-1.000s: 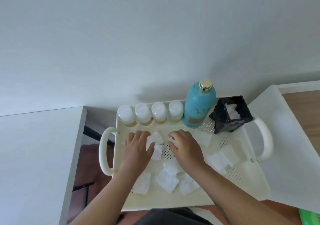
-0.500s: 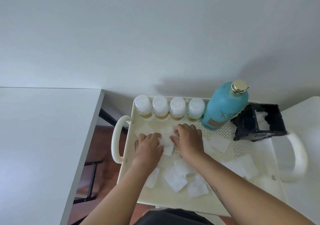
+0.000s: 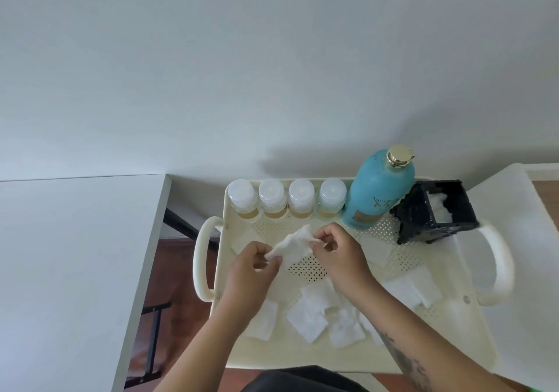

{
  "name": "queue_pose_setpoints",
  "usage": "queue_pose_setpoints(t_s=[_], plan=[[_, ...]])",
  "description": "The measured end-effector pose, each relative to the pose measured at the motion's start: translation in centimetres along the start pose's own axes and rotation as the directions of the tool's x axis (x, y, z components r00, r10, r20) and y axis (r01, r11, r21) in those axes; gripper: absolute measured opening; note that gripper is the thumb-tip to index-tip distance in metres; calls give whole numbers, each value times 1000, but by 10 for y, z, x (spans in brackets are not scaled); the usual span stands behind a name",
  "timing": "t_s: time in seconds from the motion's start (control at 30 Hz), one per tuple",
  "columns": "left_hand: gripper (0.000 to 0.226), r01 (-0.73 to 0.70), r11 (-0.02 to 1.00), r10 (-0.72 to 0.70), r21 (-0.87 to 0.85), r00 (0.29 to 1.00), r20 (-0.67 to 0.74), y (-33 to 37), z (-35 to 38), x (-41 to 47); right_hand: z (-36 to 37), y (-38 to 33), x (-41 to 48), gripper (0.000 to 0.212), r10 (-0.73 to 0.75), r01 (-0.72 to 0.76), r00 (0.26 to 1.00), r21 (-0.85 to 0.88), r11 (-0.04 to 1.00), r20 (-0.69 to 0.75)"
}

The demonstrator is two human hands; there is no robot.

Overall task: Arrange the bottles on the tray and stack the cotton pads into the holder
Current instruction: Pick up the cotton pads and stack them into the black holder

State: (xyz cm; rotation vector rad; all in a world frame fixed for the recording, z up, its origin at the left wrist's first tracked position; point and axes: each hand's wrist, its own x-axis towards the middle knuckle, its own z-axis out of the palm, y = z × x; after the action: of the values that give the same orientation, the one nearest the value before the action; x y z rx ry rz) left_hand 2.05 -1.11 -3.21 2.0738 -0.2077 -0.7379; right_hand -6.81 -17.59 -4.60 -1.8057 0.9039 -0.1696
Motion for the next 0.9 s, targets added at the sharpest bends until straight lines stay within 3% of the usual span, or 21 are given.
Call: queue_pose_setpoints(t_s=[0.17,0.43,0.53,0.73,0.9], plan=[[3,50,969,-10,-242,987,161,6,-4,-3,-22,-12,-25,8,-16,29,996,150,988,-89],[9,22,941,80,-337,956,284,18,2,-7,-65,-26,-54,12,-6,71,955,207,976,-298],[18,13,931,113,-365,940,322,27,7,-13,-88,-30,-58,7,-31,92,938,164,982,-344],[13,-15,926,164,-376,916,366,46,28,-25,-159,-31,-40,8,-131,142,912,0,990,-388],[15,-28,933,155,-359,931,330,63,52,-32,-216,-22,2,7,-184,136,936,-176,975,-300]])
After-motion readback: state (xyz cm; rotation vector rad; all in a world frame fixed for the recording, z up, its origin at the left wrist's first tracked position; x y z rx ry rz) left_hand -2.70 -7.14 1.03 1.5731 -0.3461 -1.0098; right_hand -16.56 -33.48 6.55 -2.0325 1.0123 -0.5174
